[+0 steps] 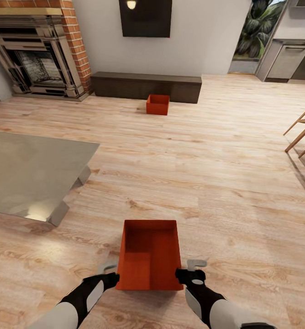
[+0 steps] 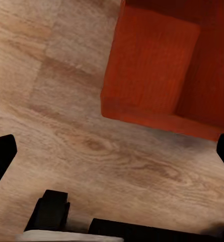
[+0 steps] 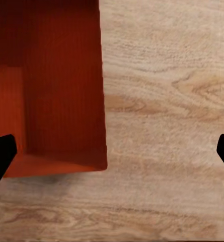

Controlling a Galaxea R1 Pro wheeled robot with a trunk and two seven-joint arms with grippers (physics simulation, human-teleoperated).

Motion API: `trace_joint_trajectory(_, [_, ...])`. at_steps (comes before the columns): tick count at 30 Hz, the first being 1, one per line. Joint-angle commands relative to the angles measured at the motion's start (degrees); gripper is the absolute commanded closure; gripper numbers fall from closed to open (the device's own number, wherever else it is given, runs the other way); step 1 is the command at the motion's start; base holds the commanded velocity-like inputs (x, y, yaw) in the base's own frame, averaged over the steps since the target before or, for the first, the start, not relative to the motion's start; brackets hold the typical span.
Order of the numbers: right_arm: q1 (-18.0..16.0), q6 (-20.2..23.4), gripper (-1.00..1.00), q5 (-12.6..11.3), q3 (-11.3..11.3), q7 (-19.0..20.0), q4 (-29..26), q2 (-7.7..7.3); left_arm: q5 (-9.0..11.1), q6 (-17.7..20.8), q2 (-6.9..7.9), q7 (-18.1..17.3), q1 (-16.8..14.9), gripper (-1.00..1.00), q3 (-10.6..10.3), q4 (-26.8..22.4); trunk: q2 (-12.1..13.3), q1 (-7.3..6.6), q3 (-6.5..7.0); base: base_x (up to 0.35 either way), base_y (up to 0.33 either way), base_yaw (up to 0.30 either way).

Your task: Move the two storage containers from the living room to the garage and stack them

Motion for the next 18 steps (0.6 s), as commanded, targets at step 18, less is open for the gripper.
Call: trace_joint_trajectory(18, [0.0, -5.06, -1.0, 0.88, -0.22, 0.45, 4.94, 0.4, -6.9, -9.8, -0.67, 0.24, -0.27, -1.0, -0.4, 1.34, -0.02, 0.0, -0.03, 0.0, 0.0, 0.0])
